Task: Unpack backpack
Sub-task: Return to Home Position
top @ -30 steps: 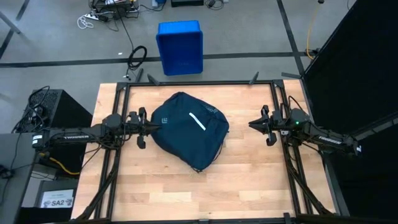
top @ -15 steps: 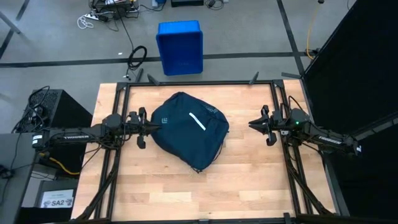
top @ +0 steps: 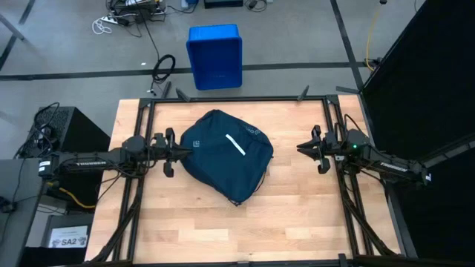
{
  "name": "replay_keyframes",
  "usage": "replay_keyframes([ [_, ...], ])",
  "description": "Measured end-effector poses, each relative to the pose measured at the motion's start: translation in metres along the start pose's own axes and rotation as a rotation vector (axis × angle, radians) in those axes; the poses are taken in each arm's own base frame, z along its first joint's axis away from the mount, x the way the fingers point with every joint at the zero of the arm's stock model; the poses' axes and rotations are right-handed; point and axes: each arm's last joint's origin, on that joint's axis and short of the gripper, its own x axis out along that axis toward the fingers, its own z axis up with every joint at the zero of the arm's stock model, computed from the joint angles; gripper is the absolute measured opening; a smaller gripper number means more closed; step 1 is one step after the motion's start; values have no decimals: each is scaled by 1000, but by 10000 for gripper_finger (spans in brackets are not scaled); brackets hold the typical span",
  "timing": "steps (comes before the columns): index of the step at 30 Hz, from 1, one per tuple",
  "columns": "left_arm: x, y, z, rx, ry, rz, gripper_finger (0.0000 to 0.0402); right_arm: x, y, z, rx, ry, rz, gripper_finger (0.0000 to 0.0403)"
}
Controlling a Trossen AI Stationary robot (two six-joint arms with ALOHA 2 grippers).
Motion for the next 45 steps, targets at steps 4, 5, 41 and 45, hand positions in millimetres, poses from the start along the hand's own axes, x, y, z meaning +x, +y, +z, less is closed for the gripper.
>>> replay_keyframes([
  [4,0,0,0,0,0,0,0,0,0,0,0,0,0,29],
  [5,0,0,0,0,0,0,0,0,0,0,0,0,0,28],
  [41,0,0,0,0,0,0,0,0,0,0,0,0,0,31],
  [45,0,0,0,0,0,0,0,0,0,0,0,0,0,26],
])
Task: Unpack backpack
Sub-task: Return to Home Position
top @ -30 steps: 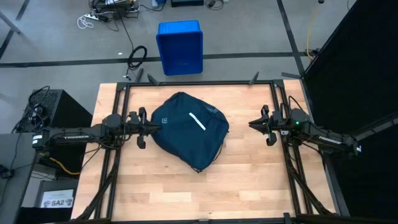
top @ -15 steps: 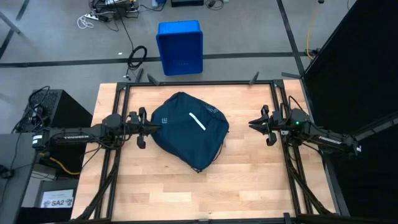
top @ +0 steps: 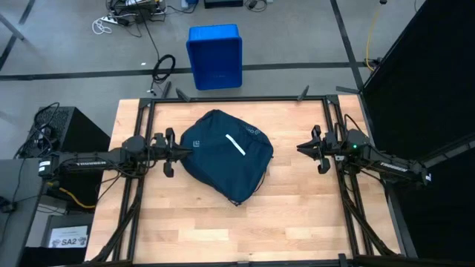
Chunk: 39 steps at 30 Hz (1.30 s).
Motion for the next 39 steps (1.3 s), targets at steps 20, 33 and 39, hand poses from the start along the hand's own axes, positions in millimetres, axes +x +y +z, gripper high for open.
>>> replay_keyframes([
  [20,0,0,0,0,0,0,0,0,0,0,0,0,0,46],
  [33,0,0,0,0,0,0,0,0,0,0,0,0,0,34],
  [39,0,0,0,0,0,0,0,0,0,0,0,0,0,26],
])
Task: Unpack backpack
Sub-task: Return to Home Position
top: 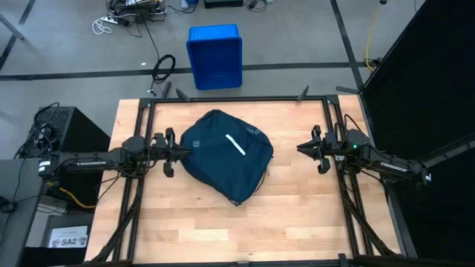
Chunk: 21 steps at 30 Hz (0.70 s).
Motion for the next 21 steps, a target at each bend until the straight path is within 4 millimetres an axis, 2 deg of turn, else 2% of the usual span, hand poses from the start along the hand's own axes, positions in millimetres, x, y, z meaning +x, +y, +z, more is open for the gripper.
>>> replay_keyframes([
  [21,0,0,0,0,0,0,0,0,0,0,0,0,0,48],
])
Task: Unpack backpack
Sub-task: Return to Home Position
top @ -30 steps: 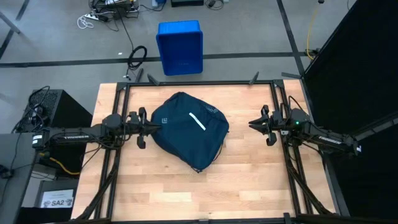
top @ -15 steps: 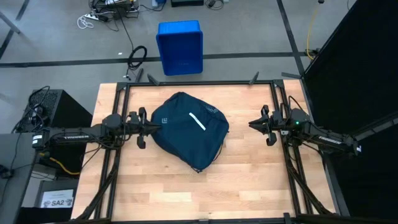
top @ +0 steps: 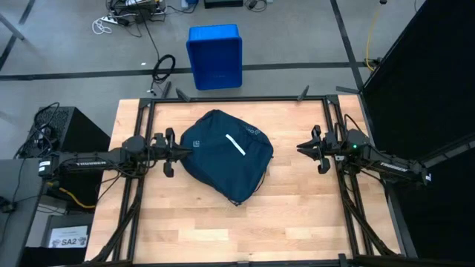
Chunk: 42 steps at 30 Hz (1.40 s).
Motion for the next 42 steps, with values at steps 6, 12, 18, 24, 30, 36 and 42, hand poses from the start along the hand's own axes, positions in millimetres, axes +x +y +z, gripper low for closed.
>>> replay_keyframes([
  [6,0,0,0,0,0,0,0,0,0,0,0,0,0,43],
  [12,0,0,0,0,0,0,0,0,0,0,0,0,0,33],
  [18,0,0,0,0,0,0,0,0,0,0,0,0,0,25],
  [24,0,0,0,0,0,0,0,0,0,0,0,0,0,29],
  [30,0,0,0,0,0,0,0,0,0,0,0,0,0,38],
  [36,0,0,0,0,0,0,0,0,0,0,0,0,0,45],
  [42,0,0,0,0,0,0,0,0,0,0,0,0,0,48],
])
